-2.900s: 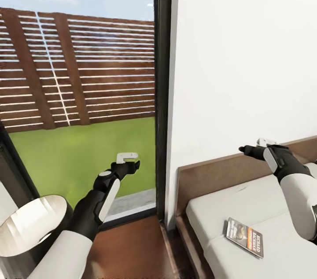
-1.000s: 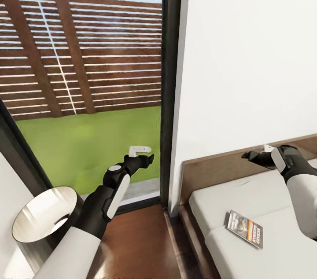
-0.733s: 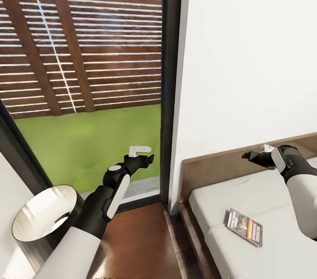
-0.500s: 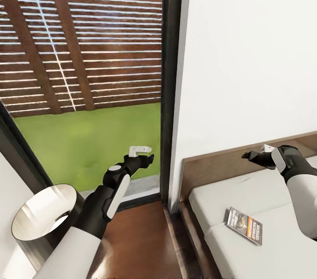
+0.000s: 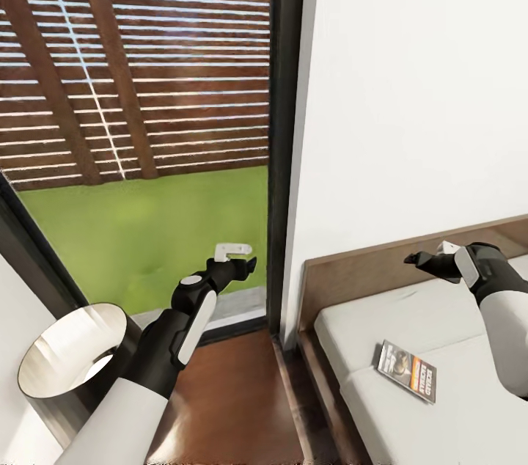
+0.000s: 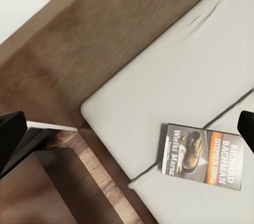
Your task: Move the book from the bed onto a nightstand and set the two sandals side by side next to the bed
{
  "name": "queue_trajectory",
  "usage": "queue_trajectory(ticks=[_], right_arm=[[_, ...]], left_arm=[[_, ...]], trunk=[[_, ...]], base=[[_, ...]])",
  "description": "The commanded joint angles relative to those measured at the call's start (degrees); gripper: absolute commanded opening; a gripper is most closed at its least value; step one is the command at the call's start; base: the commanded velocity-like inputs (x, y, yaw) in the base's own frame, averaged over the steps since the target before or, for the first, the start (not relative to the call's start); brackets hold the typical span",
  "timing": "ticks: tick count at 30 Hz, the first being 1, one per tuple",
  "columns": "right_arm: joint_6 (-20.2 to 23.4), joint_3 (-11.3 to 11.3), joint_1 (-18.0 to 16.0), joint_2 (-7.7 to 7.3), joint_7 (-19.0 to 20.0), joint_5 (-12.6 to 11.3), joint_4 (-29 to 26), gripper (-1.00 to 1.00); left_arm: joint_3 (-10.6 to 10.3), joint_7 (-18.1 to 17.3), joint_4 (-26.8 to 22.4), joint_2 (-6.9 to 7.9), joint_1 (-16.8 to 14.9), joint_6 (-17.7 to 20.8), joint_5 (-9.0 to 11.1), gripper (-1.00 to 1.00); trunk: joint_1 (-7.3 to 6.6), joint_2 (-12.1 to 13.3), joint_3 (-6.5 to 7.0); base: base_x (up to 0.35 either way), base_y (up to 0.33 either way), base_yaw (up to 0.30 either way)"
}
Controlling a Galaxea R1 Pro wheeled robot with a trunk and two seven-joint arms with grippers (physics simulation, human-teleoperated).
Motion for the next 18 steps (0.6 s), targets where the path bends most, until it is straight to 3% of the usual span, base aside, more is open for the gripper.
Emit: queue_trajectory(ticks=[1,18], right_arm=[[0.3,-0.2,-0.1,0.0,0.0,-0.3,0.0,1.0],[0.3,-0.2,0.0,-0.08,-0.1,-0.2,0.0,1.0]], left_arm=[[-0.1,0.5,-0.1,0.01,-0.1,0.3,0.6,1.0],[-0.1,0.5,-0.1,0.01,-0.1,0.2,0.6,1.0]], trunk=[[0.03,-0.1,-0.22],[0.03,-0.1,-1.78]], base=[[0.0,0.0,0.0],[0.0,0.0,0.0]])
